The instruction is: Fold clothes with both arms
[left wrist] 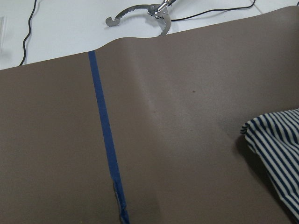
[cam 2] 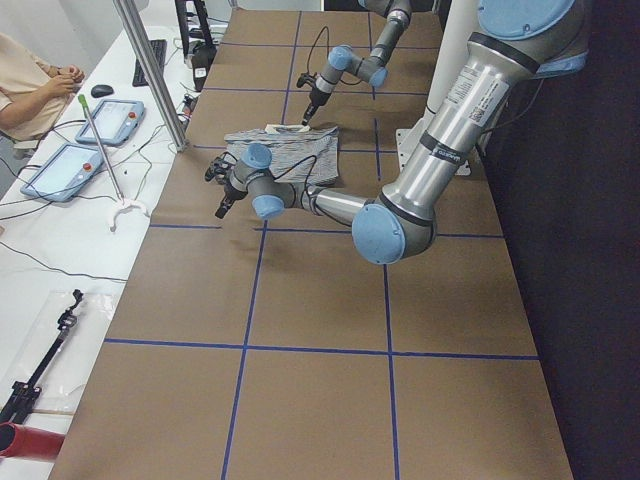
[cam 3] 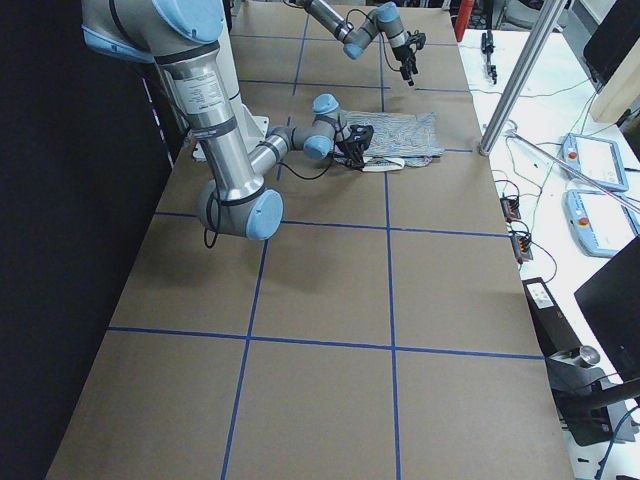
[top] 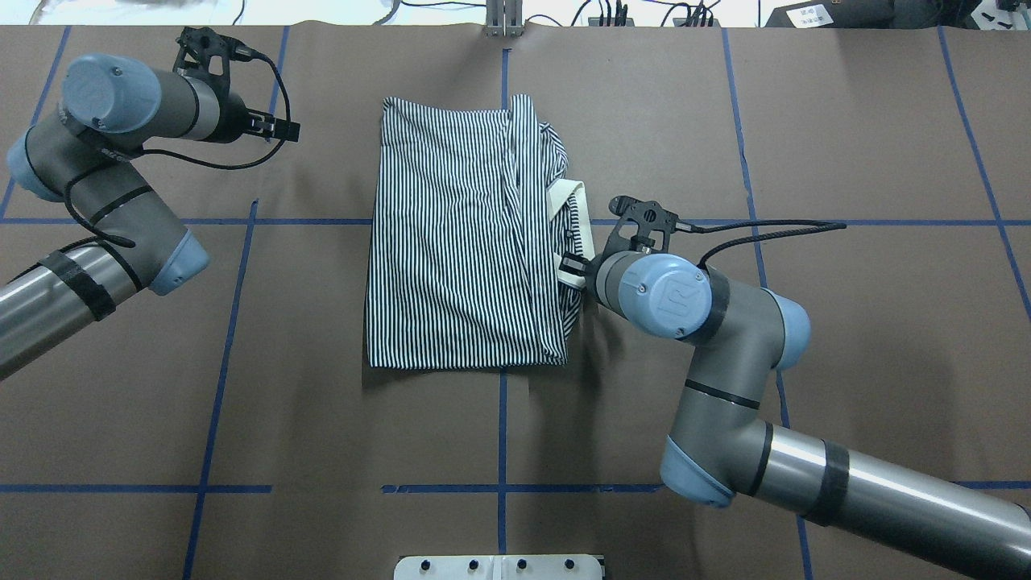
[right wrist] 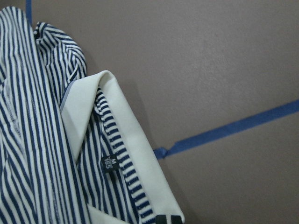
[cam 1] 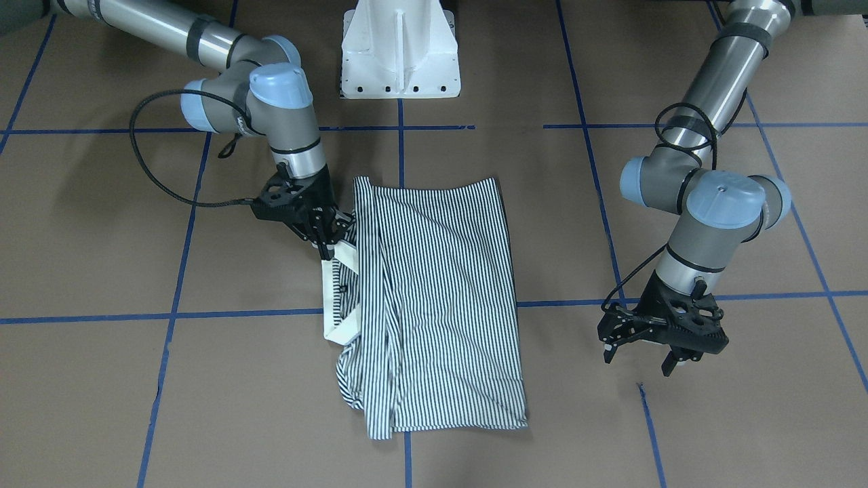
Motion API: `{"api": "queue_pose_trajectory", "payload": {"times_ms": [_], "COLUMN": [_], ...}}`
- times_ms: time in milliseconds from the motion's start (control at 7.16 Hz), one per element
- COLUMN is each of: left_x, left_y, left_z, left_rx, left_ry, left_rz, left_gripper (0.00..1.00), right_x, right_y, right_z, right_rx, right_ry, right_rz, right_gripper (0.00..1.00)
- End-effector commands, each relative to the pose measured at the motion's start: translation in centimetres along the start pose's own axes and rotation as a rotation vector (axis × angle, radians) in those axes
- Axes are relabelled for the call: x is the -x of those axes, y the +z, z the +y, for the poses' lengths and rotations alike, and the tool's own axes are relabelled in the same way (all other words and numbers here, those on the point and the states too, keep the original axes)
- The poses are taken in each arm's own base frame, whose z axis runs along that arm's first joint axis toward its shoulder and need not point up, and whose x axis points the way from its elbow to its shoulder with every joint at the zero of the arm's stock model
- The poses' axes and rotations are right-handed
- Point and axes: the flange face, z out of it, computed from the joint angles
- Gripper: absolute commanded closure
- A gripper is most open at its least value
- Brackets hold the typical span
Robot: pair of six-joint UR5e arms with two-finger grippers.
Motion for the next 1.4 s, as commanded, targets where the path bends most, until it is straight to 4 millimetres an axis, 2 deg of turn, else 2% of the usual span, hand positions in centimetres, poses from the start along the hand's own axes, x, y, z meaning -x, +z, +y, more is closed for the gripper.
{"api": "queue_pose_trajectory", "payload": {"times_ms": [0, 140, 279, 419, 558, 698, 838, 977, 1257], "left_x": [-0.6, -0.7, -1.0, -1.0, -1.0, -1.0, -1.0, -1.1, -1.2], "left_y": [0.2, 0.2, 0.3, 0.3, 0.3, 0.4, 0.4, 0.4, 0.4], "left_z": [0.4, 0.4, 0.5, 0.6, 0.6, 0.7, 0.7, 0.8, 0.7], "left_rx": [0.005, 0.006, 0.007, 0.009, 0.009, 0.010, 0.010, 0.011, 0.010], "left_ry": [0.002, -0.005, -0.003, -0.002, -0.002, -0.002, -0.002, -0.002, -0.002], "left_rz": [0.007, 0.008, 0.010, 0.010, 0.010, 0.011, 0.011, 0.012, 0.013], "left_gripper": [0.00, 0.00, 0.00, 0.00, 0.00, 0.00, 0.00, 0.00, 0.00], "right_x": [-3.9, -4.3, -4.3, -3.5, -2.6, -1.7, 0.5, 3.1, 3.4], "right_y": [-1.3, -1.2, -1.1, -1.5, -3.3, -6.1, -7.4, -8.2, -8.3], "right_z": [0.6, 0.6, 1.5, 1.4, 1.3, 1.4, 1.7, 3.1, 7.3], "right_rx": [0.006, 0.003, 0.013, -0.003, 0.008, 0.035, 0.063, 0.092, 0.151], "right_ry": [-0.019, -0.019, -0.031, -0.036, -0.122, -0.213, -0.257, -0.306, -0.505], "right_rz": [0.016, 0.019, 0.021, 0.008, 0.016, 0.075, 0.124, 0.146, 0.173], "right_gripper": [1.00, 1.00, 0.01, 0.00, 0.00, 0.00, 0.00, 0.00, 0.02]}}
